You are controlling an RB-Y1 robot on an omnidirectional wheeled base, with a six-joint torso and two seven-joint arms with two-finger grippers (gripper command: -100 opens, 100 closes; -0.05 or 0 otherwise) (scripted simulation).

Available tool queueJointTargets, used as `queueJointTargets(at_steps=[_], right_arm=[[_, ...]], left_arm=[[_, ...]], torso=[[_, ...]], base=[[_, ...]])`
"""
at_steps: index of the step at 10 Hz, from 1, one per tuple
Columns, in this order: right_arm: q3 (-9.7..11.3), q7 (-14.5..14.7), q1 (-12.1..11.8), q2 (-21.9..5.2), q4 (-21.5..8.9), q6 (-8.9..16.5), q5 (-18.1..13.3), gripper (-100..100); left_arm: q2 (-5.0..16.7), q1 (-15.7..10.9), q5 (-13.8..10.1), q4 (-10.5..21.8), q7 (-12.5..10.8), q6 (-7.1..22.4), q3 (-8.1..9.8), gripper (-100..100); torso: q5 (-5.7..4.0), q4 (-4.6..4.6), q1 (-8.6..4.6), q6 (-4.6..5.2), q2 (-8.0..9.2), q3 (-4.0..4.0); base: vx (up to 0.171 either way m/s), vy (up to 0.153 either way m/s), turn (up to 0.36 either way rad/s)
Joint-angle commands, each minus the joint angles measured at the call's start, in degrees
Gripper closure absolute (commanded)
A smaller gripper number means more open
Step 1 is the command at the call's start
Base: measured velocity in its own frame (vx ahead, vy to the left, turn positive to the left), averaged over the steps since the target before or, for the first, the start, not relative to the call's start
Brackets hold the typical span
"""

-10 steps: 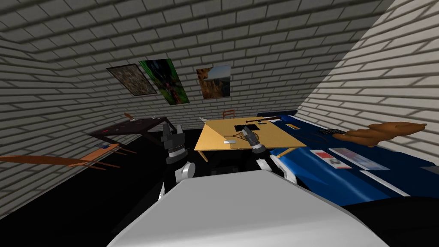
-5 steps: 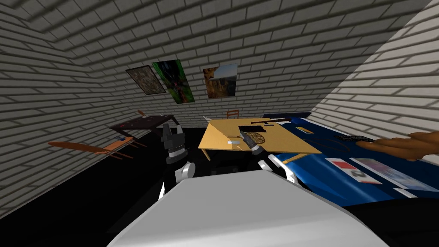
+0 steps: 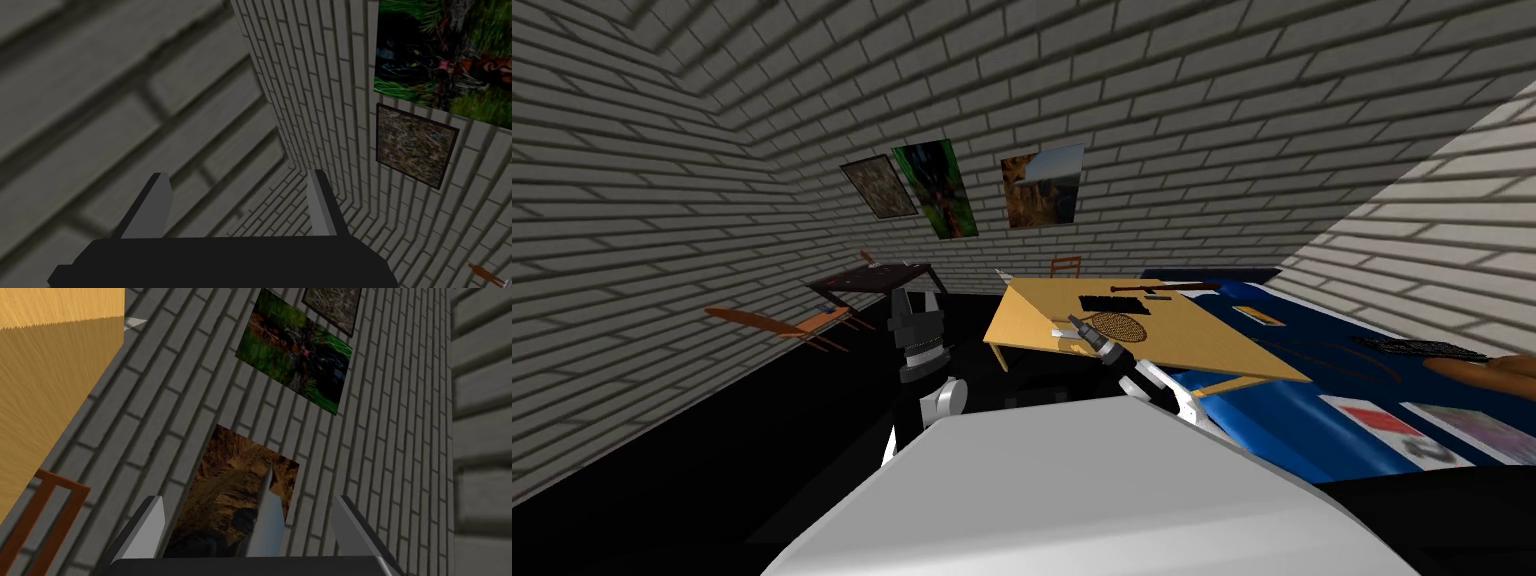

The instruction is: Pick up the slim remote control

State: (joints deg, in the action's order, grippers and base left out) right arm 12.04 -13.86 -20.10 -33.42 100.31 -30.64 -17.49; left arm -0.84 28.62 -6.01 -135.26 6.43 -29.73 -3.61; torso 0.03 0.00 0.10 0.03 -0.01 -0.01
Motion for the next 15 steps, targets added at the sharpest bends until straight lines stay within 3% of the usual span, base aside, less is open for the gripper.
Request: queueJointTargets(at_steps=[1, 2, 5, 7, 10, 11, 14, 15], right_arm=[[1.61, -1.5, 1.16, -2.86, -2.86, 0.3, -2.08, -100], [1.61, -1.5, 1.16, -2.9, -3.63, 0.3, -2.08, -100], [4.65, -3.7, 3.54, -7.42, -8.11, 0.22, -6.11, -100], [4.65, -3.7, 3.54, -7.42, -10.06, 0.22, -6.11, -100], [7.82, -5.7, 6.11, -11.62, -14.77, -0.08, -10.49, -100], [7.82, -5.7, 6.11, -11.62, -16.65, -0.08, -10.49, -100], [11.09, -7.46, 8.77, -15.44, -22.3, -0.61, -15.17, -100], [11.09, -7.46, 8.77, -15.44, -23.27, -0.61, -15.17, -100]], left_arm=[[0.0, 0.0, 0.0, 0.0, 0.0, 0.0, 0.0, 0], [0.0, -0.01, 0.0, 0.0, 0.0, 0.0, 0.0, 0], [0.0, 0.0, 0.0, 0.0, 0.0, 0.0, 0.0, 0], [0.0, 0.0, 0.0, 0.0, 0.0, 0.0, 0.0, 0], [0.0, 0.0, 0.0, 0.0, 0.0, 0.0, 0.0, 0], [0.0, 0.0, 0.0, 0.0, 0.0, 0.0, 0.0, 0], [0.0, 0.0, 0.0, 0.0, 0.0, 0.0, 0.01, 0], [0.0, -0.01, 0.0, 0.0, 0.0, 0.0, 0.0, 0]], torso=[[0.0, 0.0, 0.0, 0.0, 0.0, 0.0], [0.0, 0.0, 0.01, -0.05, -0.03, -0.01], [-0.01, 0.0, -0.02, 0.02, -0.01, -0.01], [-0.01, 0.0, -0.02, 0.01, -0.01, -0.01], [-0.01, 0.0, -0.05, 0.02, 0.01, 0.01], [-0.01, 0.0, -0.04, -0.03, -0.02, -0.01], [-0.01, 0.0, -0.05, 0.02, 0.0, 0.0], [-0.01, 0.0, -0.05, -0.03, 0.0, 0.0]], base=[[0.016, 0.035, 0.242], [0.016, 0.023, 0.13], [0.016, 0.029, 0.209], [0.011, 0.013, 0.055], [0.013, 0.016, 0.223], [0.014, 0.013, 0.15], [0.012, 0.015, 0.237], [0.01, 0.001, 0.12]])
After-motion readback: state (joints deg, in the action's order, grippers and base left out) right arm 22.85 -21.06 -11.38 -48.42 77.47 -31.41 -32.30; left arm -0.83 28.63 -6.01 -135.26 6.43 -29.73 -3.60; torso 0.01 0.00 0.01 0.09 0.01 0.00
